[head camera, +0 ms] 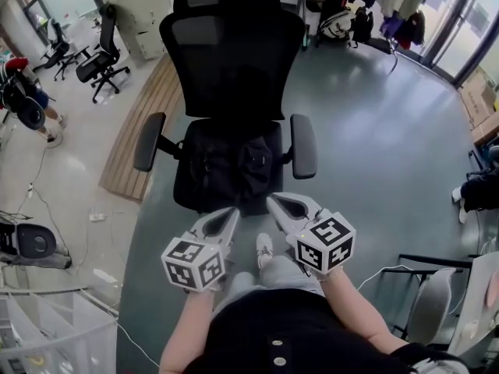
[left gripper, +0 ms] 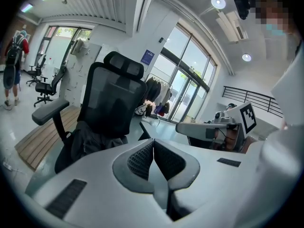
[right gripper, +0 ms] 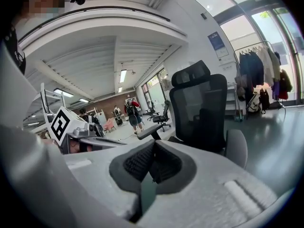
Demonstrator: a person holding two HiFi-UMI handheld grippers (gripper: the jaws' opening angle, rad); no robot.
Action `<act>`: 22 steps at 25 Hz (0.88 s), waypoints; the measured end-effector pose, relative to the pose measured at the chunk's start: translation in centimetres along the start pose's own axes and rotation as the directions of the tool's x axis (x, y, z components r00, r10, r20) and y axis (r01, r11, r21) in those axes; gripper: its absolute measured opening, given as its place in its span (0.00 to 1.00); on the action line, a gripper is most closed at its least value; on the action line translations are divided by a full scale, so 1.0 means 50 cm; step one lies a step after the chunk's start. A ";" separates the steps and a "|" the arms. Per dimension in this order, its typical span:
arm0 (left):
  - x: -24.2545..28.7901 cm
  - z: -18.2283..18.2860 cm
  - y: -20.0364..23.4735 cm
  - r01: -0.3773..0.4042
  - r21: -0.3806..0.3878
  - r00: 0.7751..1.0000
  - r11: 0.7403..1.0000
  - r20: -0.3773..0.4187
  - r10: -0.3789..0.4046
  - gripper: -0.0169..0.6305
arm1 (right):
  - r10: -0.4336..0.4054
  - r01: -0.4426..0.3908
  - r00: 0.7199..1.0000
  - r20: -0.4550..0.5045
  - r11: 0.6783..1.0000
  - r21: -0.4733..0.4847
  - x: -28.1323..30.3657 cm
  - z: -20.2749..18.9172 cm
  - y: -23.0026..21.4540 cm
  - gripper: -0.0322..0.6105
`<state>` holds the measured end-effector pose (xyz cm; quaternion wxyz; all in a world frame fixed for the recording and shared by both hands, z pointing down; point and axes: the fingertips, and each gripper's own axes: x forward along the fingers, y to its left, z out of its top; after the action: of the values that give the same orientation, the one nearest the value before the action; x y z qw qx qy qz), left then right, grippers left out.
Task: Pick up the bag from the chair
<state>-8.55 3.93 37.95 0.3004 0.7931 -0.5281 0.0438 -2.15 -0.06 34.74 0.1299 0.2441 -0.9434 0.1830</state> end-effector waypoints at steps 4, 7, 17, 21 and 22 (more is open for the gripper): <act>0.059 0.062 0.030 -0.013 -0.001 1.000 1.000 0.025 0.013 0.06 | 0.017 -0.017 1.000 0.011 1.000 -0.019 0.042 0.052 -0.060 0.05; 0.101 0.096 0.054 -0.030 -0.006 0.999 1.000 0.034 0.030 0.06 | 0.032 -0.031 0.999 0.017 0.999 -0.033 0.068 0.085 -0.101 0.05; 0.193 0.144 0.078 -0.049 -0.027 0.998 0.998 0.044 0.050 0.06 | 0.051 -0.051 0.999 0.003 0.998 -0.038 0.100 0.111 -0.188 0.05; 0.212 0.133 0.080 -0.052 -0.037 0.999 0.998 0.013 0.053 0.06 | 0.036 -0.036 0.999 -0.013 0.999 -0.020 0.094 0.098 -0.209 0.05; 0.217 0.130 0.079 -0.048 -0.037 0.999 0.998 0.006 0.049 0.06 | 0.030 -0.030 0.999 -0.015 0.999 -0.014 0.092 0.095 -0.215 0.05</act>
<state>-8.81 -9.30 38.52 0.3121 0.7745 -0.5488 0.0387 -1.32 -12.62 35.04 0.1358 0.2275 -0.9473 0.1799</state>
